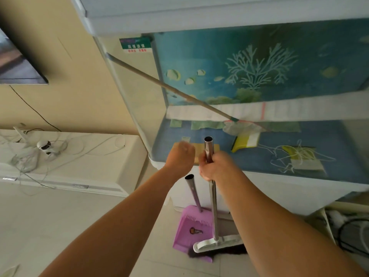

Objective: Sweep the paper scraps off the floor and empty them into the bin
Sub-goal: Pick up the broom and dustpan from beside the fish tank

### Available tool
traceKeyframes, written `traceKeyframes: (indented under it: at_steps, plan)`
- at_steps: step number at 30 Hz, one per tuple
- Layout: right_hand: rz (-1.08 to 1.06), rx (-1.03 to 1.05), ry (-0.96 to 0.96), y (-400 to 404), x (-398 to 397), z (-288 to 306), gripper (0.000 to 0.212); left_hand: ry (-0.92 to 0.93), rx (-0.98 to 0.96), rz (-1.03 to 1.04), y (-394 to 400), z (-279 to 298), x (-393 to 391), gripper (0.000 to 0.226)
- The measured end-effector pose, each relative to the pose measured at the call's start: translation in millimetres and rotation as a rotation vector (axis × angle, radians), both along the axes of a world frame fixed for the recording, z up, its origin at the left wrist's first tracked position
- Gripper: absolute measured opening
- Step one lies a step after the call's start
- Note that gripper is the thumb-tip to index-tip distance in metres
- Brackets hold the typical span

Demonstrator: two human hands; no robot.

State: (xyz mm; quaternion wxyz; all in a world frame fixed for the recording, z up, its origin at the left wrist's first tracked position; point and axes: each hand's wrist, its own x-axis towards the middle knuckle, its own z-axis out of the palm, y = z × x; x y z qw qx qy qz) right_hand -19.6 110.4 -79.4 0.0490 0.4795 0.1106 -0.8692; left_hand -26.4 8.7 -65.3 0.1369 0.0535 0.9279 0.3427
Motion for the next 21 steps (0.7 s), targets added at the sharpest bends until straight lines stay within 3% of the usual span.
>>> traceKeyframes:
  at_steps: [3, 5, 9, 13, 16, 18, 21]
  plan:
    - [0.013, -0.001, -0.013, -2, 11, -2, 0.018, -0.146, -0.528, -0.39, -6, -26, 15, 0.033]
    - [0.042, 0.03, -0.042, 0, 24, -9, 0.019, -0.129, -0.694, -0.524, -5, -40, 20, 0.027]
    - [0.144, 0.089, -0.101, -5, 41, -28, 0.018, -0.086, -0.897, -0.531, 0, -43, 21, 0.02]
    - [0.262, 0.095, -0.058, -19, 49, -24, 0.019, -0.098, -1.029, -0.586, -3, -41, 29, 0.025]
    - [0.344, 0.103, -0.042, -28, 59, -17, 0.018, -0.138, -1.0, -0.54, -17, -31, 34, 0.021]
    - [0.367, 0.093, -0.033, -37, 67, -11, 0.017, -0.229, -1.015, -0.507, -29, -19, 40, 0.011]
    - [0.484, 0.118, -0.007, -57, 79, 2, 0.019, -0.517, -0.944, -0.437, -57, -10, 53, 0.021]
